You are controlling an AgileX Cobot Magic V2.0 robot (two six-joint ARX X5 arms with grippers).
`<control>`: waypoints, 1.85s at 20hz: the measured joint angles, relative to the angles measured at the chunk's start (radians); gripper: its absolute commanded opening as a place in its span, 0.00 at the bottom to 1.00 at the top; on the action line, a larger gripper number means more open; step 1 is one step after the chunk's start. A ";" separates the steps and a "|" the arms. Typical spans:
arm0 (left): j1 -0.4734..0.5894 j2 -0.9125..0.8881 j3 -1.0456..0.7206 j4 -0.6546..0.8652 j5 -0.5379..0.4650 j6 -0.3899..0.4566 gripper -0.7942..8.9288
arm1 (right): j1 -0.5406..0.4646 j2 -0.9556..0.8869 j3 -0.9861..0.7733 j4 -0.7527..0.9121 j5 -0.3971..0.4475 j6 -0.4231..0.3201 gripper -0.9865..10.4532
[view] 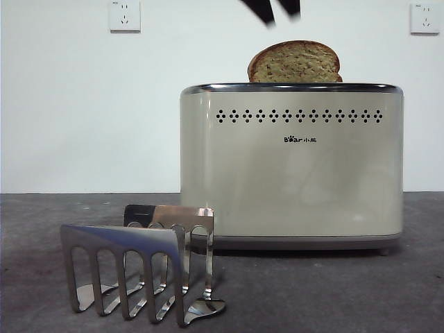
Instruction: Pick up a slice of bread from the rack,put the bread on the toaster,press the button
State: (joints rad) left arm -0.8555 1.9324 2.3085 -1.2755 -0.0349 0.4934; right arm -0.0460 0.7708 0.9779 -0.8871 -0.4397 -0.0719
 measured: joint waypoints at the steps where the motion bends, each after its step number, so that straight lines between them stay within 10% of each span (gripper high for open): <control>1: 0.000 -0.050 0.000 -0.015 0.000 -0.028 0.50 | 0.000 0.012 0.000 0.008 0.002 0.000 0.09; 4: 0.000 -0.172 0.000 -0.042 0.008 -0.139 0.06 | 0.000 0.048 0.000 0.048 0.002 0.000 0.08; 9: 0.000 -0.322 0.000 -0.042 0.013 -0.342 0.07 | -0.017 0.207 0.005 0.278 -0.044 0.092 0.08; 18: -0.074 -0.531 -0.184 -0.045 0.073 -0.516 0.07 | -0.208 0.722 0.079 0.524 -0.559 0.241 0.08; 27: -0.075 -0.753 -0.637 -0.049 0.009 -0.639 0.07 | -0.189 0.871 0.079 0.543 -0.598 0.251 0.08; 37: -0.074 -0.779 -0.658 -0.048 0.009 -0.663 0.07 | -0.150 0.964 0.085 0.540 -0.582 0.251 0.08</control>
State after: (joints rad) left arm -0.9298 1.1534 1.6508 -1.3239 -0.0261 -0.1692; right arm -0.1963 1.7351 1.0630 -0.3470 -1.0218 0.1795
